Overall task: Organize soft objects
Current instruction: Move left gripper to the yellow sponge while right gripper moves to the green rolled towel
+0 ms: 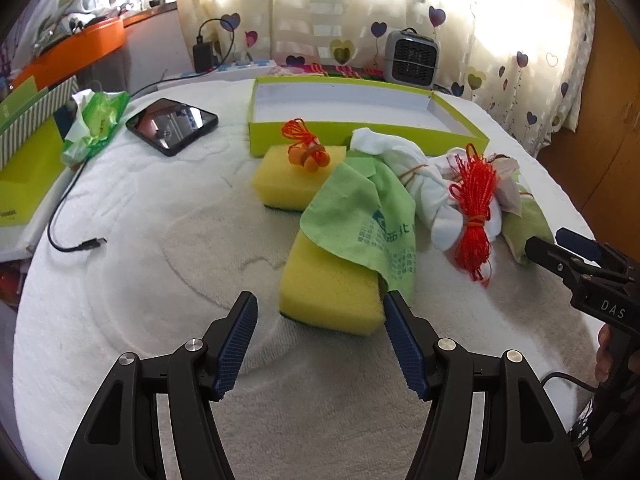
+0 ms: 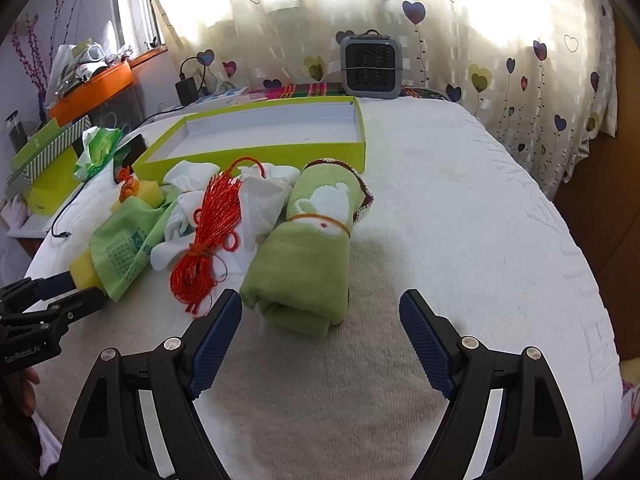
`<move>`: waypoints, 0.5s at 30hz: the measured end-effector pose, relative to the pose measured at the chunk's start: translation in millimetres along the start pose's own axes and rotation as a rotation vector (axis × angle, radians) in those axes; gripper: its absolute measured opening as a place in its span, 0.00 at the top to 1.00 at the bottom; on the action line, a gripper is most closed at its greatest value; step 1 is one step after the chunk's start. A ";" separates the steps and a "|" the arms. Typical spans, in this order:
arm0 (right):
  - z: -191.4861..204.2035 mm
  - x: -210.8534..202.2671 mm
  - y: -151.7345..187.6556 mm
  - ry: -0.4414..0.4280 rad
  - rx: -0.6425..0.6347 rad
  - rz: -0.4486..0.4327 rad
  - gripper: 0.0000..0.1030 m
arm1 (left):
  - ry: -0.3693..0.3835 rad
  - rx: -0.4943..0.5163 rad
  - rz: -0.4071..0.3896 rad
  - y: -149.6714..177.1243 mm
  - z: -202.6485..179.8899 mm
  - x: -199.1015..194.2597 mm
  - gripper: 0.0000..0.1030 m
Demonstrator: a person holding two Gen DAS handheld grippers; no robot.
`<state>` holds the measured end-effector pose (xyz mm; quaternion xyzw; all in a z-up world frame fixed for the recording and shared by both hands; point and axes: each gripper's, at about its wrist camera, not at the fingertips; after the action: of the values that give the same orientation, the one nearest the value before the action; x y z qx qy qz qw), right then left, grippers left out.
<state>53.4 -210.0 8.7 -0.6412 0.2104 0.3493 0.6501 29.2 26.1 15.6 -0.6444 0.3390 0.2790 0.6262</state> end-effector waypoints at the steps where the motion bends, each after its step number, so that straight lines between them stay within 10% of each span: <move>1: -0.3 1.1 -1.2 -0.007 0.004 0.003 0.21 | 0.000 0.008 -0.004 -2.1 0.5 -0.1 0.38; 15: -4.9 27.2 -19.4 -0.013 0.037 0.052 0.21 | 0.028 0.022 0.026 -14.4 5.8 17.6 0.38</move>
<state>86.5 -208.5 1.9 -0.6210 0.2293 0.3664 0.6539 51.7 30.1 10.3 -0.6368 0.3591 0.2743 0.6248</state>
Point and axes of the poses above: each gripper's, at about its wrist camera, not at the fingertips, and x roughly the way its jaws point, z to its left, y to its underside, and after that the axes turned 1 degree about z, right-handed
